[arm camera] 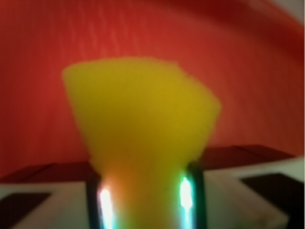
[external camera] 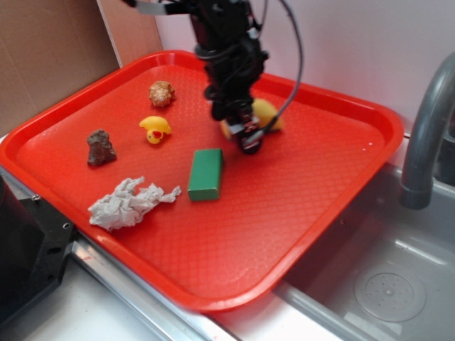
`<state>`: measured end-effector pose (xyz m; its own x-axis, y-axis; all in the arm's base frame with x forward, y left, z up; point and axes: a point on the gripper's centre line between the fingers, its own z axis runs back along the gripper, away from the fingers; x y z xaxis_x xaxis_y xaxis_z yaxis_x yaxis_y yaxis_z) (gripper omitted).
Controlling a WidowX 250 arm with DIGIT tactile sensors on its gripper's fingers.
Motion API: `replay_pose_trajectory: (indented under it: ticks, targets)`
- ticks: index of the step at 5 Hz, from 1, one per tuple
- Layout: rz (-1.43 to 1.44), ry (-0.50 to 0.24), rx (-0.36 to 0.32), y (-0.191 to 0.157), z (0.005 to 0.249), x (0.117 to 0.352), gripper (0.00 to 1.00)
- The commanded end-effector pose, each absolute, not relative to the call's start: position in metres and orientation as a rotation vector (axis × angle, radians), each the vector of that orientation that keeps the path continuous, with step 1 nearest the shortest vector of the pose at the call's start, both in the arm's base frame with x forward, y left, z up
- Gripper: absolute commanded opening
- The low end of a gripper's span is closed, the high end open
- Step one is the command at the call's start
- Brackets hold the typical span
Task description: Grab the green sponge.
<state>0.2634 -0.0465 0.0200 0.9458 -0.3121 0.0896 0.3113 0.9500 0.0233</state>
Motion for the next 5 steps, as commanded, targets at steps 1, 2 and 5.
replay_pose_trajectory:
  ticks: [1,2,5]
  targets:
    - [-0.245,-0.227,0.002,-0.036,0.086,0.229,0.00]
    - [-0.224,-0.259,-0.031,-0.031,0.116,0.197,0.00]
    - [0.282,0.015,0.019,-0.019,0.180,0.159,0.00]
